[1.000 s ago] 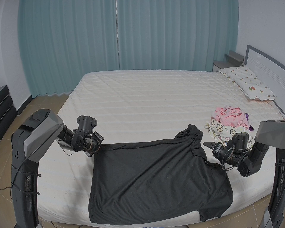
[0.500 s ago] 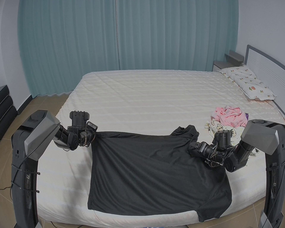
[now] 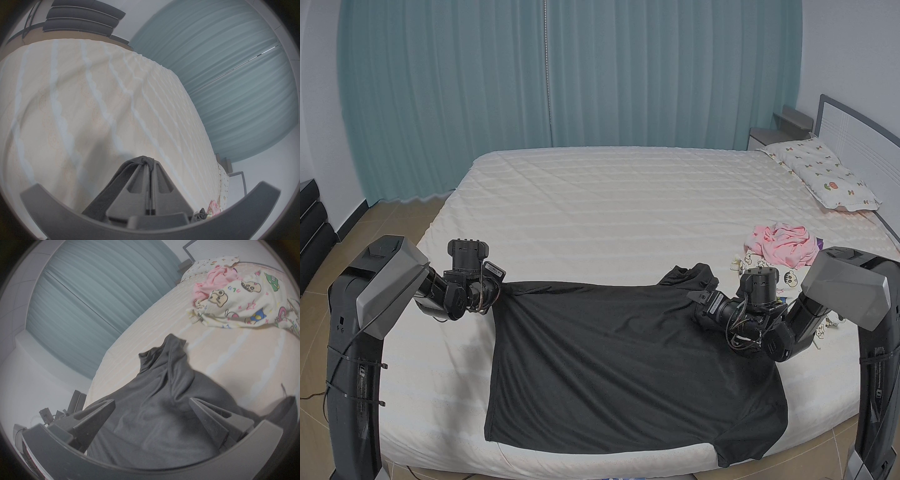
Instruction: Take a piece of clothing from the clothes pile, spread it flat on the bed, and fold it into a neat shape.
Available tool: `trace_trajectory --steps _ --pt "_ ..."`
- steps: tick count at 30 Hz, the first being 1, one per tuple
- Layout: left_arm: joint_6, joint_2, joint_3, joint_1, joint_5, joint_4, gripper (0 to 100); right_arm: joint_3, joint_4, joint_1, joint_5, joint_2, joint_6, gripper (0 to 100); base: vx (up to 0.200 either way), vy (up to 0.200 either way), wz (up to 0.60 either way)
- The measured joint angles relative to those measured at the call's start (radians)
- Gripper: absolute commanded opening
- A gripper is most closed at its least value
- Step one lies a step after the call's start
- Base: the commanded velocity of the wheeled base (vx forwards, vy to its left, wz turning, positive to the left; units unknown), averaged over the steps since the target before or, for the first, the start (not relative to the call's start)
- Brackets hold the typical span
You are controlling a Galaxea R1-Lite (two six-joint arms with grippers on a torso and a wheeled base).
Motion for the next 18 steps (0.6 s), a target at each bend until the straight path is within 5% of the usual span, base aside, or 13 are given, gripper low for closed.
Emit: trace_trajectory --steps 8,18 --pt "0.0 0.003 0.006 -0.001 0.0 0.002 0 -0.094 0.079 0.029 -0.047 0.064 0.004 100 0.0 0.0 0.0" --pt "-0.002 0.003 0.014 -0.001 0.001 0.004 0 -0.218 0.133 -0.037 -0.138 0.139 0.006 100 0.0 0.0 0.0"
